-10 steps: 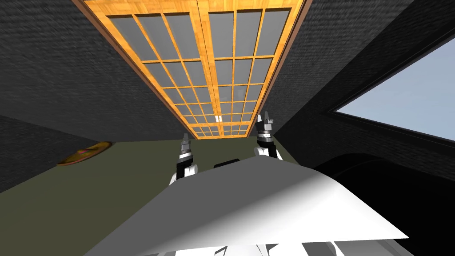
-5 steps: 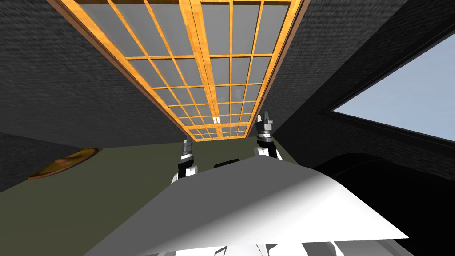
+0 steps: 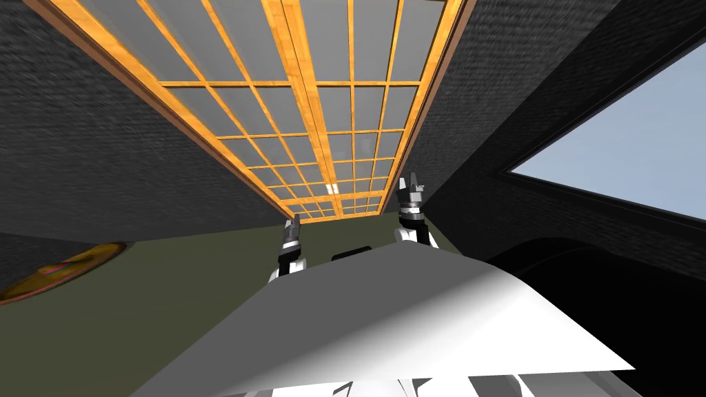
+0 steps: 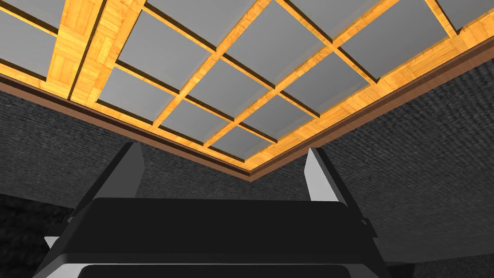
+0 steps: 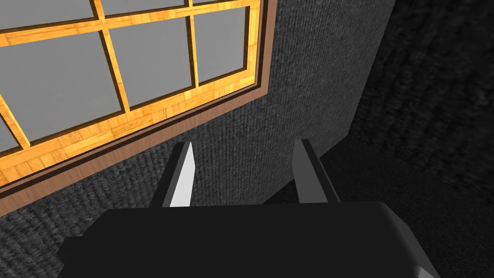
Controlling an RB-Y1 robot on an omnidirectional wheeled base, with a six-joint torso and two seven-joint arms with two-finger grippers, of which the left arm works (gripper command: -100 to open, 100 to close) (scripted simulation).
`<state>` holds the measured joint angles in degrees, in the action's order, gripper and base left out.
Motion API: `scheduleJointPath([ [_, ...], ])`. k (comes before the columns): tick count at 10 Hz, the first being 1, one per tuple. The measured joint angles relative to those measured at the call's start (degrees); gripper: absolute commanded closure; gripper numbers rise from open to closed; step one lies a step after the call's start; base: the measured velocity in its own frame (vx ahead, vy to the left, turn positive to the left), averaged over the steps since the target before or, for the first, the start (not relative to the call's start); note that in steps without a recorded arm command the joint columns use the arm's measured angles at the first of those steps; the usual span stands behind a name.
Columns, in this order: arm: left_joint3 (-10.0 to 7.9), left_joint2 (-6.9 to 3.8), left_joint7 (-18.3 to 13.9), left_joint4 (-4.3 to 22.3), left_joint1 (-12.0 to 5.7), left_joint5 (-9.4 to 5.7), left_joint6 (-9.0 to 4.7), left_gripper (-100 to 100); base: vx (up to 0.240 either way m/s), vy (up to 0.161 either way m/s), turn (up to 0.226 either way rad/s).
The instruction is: Pull the door open
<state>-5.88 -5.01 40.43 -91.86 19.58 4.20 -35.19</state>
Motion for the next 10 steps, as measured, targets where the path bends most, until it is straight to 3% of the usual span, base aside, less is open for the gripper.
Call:
scheduleJointPath([
  [10,-3.54,-0.65,12.01,14.87,-4.13,3.20,-3.99,-100,0.108,-0.016,-0.087],
])
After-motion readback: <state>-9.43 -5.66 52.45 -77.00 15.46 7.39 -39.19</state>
